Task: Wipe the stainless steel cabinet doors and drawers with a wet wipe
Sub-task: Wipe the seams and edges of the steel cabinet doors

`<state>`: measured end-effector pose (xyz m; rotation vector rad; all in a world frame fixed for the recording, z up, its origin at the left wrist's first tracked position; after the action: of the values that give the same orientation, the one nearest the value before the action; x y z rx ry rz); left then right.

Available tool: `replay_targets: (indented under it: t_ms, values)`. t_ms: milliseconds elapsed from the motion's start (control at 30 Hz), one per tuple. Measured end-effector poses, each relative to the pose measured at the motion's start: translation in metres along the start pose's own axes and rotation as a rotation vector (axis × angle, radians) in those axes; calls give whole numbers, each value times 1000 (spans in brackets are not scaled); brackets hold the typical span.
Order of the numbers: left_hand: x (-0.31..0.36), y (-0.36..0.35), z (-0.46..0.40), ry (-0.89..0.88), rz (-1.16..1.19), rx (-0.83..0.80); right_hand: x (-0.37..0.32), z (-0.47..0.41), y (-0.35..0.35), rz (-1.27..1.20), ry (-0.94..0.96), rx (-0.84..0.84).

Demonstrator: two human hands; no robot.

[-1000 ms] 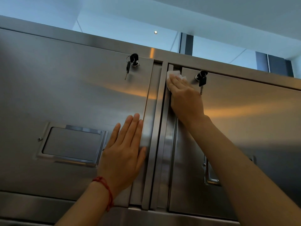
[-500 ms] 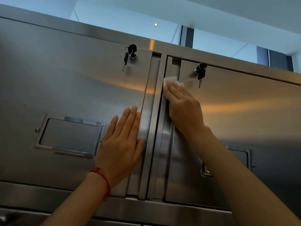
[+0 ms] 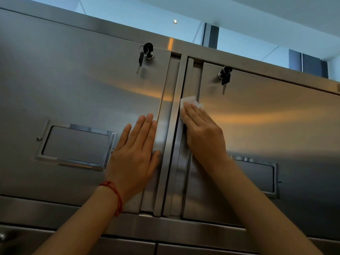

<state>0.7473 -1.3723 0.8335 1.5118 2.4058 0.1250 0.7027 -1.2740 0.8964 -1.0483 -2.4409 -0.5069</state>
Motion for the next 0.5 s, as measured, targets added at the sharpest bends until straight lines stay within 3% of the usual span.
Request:
replay_targets:
  t_ms: [500]
  values:
    - [0, 1, -1, -4, 11, -9, -17, 31, -7, -1, 38, -40]
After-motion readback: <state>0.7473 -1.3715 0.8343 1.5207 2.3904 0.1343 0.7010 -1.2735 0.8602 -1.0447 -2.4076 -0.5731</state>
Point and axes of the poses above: each hand's wrist, its own z-axis away from the middle knuckle, its own y-axis out of the back of the hand, x = y × z, the point moved 9 cm from there along -z, towards the middle knuckle, and after that the axes turned 15 degrees about -x, right-handed, at the moved point
